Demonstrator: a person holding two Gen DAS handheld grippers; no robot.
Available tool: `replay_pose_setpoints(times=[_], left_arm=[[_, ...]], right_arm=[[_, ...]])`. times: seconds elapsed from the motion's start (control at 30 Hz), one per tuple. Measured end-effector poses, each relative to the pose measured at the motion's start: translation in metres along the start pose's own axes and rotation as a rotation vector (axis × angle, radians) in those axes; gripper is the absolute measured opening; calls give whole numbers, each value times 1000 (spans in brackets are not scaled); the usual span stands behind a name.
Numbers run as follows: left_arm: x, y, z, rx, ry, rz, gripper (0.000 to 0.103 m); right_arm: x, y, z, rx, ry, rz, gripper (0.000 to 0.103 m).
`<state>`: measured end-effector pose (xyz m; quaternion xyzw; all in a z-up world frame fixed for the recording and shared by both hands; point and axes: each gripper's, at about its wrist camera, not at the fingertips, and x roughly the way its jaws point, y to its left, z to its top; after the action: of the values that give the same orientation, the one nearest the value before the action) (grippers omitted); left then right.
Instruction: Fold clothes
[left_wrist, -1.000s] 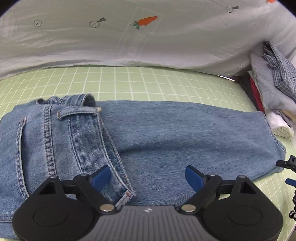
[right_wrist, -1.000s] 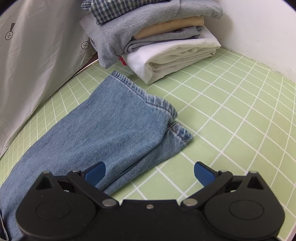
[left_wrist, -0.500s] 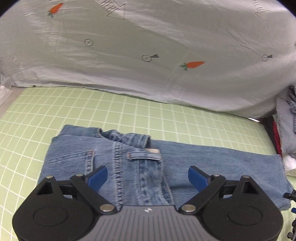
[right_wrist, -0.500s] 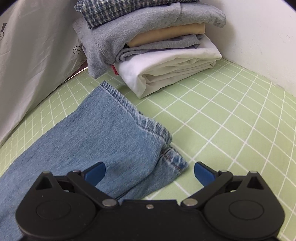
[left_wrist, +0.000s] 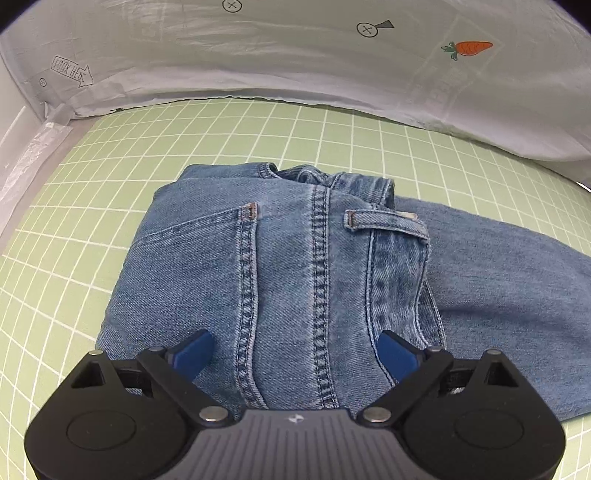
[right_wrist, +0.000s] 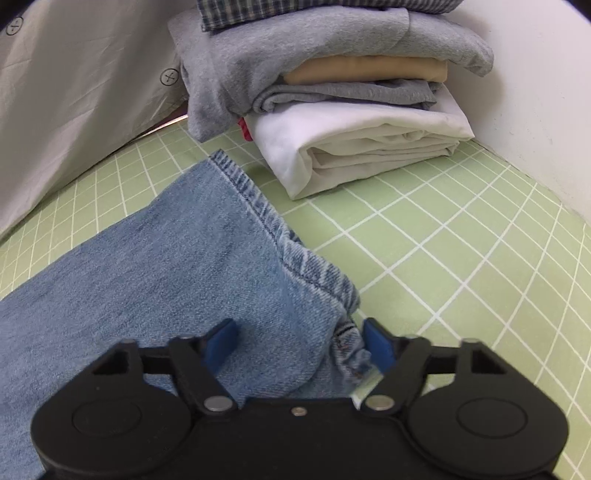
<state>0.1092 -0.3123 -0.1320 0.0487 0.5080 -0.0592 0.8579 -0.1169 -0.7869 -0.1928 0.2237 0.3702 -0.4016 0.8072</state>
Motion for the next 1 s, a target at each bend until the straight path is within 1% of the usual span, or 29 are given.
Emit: replay_pose_setpoints(times=[0.03,0.07,0.1,0.13,0.17,0.23,0.3,0.37,0.5,0.63,0.73,0.8,0.87,0.93,0.97,1.0], left_arm=[[-1,1,0,-9,-1,0,96],[-2,1,0,-19,-1,0,96],[-4,3,1,-33,-6,-8,96],[-9,7,1,-49,-12,-27,96],[-14,10,2,-65,-19,-45,96],[-25,17,3,-83,-39,-73,96],[-37,25,5,-91,-66,-95,96],[-49,32,7,-98,-92,-116,96],[-66,56,13,-85,-118,-131,96],[-75,85,16,-79,-135,-120,96],[-76,112,12,-104,-131,-124,96],[-72,128,7,-112,-120,-118,96],[-65,142,3,-115,-105,-108,96],[-53,156,1,-118,-85,-94,96],[-48,161,1,-122,-79,-90,96],[-43,167,1,-129,-72,-89,96]], right_arm=[[-2,0,1,-4,4,26,35],[-3,-1,3,6,18,74,24],[-4,-2,5,30,33,99,19],[-5,-1,6,40,35,97,18],[-9,2,9,21,28,98,17],[-22,10,16,-1,-13,104,16],[-41,19,25,-1,-59,144,16],[-58,41,31,-52,-102,168,16],[-89,91,40,-154,-179,217,16],[-113,159,29,-235,-220,283,16],[-131,216,2,-324,-233,338,16],[-137,254,-31,-399,-207,367,16],[-134,283,-73,-478,-160,370,16],[-118,302,-115,-537,-60,348,17],[-109,308,-136,-558,-5,321,18],[-111,310,-139,-576,-9,310,22]])
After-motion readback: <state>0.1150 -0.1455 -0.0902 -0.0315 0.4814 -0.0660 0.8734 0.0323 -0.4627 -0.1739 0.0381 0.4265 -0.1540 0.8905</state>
